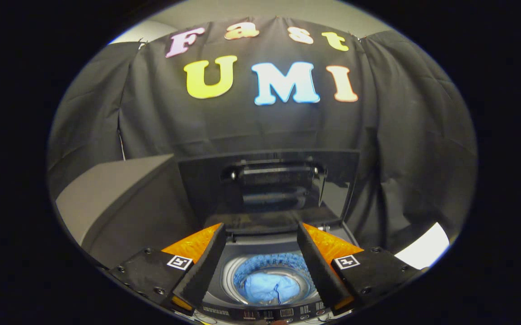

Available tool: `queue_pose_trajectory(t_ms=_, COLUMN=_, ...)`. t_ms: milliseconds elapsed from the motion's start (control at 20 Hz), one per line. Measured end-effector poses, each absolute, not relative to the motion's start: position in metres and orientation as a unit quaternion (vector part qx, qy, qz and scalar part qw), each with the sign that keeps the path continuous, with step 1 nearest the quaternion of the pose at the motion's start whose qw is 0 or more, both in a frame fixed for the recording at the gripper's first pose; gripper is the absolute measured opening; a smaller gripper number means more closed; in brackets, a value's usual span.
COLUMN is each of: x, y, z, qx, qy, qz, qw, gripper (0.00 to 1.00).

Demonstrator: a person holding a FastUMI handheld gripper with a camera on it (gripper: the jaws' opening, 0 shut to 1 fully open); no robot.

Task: Put the clothes into the washing machine and then close the washing machine lid.

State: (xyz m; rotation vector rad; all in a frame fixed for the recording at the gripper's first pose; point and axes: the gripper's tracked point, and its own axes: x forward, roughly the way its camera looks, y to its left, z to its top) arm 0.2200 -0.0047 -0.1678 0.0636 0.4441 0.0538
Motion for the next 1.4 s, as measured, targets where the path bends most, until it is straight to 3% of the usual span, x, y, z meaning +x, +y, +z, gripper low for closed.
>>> queue_pose_trajectory(t_ms=250, x=0.260, y=-0.005, z=-0.122, qx=0.029, qy=0.153, qz=0.027, qw=0.987, gripper=0.98)
queue_pose_trajectory(t_ms=550, x=0.312, y=-0.001, z=-0.106, qx=0.009, qy=0.131, qz=0.027, qw=0.991, gripper=0.98)
queue_pose_trajectory(t_ms=950, x=0.378, y=0.008, z=-0.136, qx=0.012, qy=0.156, qz=0.020, qw=0.987, gripper=0.98)
queue_pose_trajectory(t_ms=1400, x=0.392, y=0.007, z=-0.157, qx=0.010, qy=0.161, qz=0.022, qw=0.987, gripper=0.99)
